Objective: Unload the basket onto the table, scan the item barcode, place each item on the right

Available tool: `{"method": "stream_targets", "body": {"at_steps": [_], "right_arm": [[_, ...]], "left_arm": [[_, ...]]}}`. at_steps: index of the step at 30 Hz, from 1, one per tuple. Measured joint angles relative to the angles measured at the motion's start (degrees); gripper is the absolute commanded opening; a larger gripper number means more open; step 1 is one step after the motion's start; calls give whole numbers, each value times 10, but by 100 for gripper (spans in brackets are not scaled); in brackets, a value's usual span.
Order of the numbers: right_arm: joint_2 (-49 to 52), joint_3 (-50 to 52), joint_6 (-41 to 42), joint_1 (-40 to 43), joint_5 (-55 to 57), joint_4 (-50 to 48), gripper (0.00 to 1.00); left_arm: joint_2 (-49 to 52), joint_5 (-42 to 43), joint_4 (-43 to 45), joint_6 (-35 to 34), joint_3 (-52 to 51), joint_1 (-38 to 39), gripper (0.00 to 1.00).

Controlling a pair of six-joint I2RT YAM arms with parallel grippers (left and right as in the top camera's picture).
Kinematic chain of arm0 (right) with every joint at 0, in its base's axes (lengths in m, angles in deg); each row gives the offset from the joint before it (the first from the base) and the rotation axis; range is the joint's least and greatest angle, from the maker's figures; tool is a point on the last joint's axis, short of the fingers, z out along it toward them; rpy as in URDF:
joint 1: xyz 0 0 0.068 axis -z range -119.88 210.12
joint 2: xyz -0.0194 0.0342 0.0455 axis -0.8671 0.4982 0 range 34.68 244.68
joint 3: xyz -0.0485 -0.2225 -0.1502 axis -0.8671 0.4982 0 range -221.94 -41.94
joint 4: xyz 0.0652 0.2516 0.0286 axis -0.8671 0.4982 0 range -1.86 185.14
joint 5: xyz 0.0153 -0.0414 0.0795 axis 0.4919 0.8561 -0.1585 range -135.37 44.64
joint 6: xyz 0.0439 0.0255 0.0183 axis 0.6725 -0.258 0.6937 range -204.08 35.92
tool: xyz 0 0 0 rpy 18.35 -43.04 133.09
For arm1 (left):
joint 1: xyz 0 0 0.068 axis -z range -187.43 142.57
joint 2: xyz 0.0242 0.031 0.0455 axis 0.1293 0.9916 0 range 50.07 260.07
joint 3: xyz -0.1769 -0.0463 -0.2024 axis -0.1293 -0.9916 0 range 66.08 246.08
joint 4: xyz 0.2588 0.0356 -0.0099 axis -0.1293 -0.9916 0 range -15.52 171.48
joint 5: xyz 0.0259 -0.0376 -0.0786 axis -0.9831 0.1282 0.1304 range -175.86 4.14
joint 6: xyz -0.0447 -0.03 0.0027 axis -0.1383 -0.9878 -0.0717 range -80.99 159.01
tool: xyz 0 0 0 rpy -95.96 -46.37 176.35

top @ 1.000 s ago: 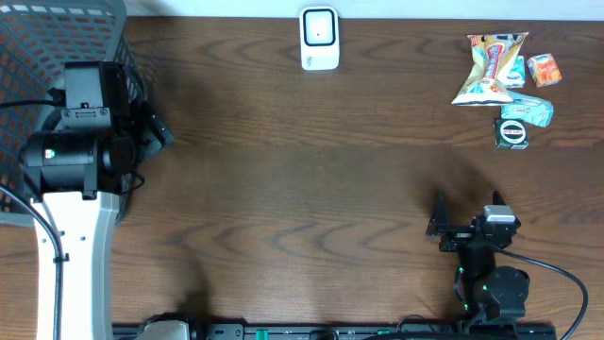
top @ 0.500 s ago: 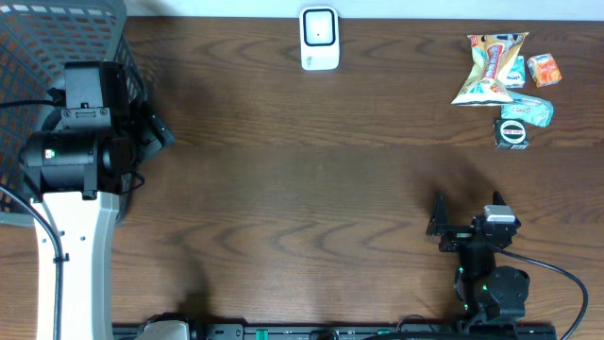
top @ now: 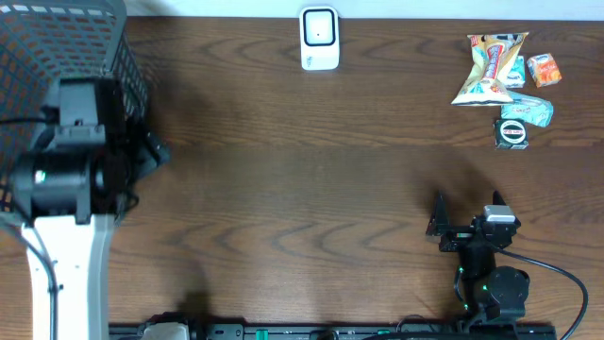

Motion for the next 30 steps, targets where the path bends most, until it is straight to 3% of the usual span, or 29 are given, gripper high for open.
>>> {"method": "stream_targets", "body": {"at_steps": [3,6,14,24,30], "right_arm": [[0,0,0,-1,0,0,99],[0,0,0,-5,-2,0,99],[0,0,0,-5,-4,0,99],[0,0,0,-5,-4,0,99],[0,0,0,-5,-4,0,99]], "left_arm": [[-52,-2,3,0,-48,0,97],[-104,-2,61,3,-128,0,97],[-283,124,360,185,-375,0,98],[-457,169,466,243,-602,6,98],[-576,173,544,245,-676,6,98]]}}
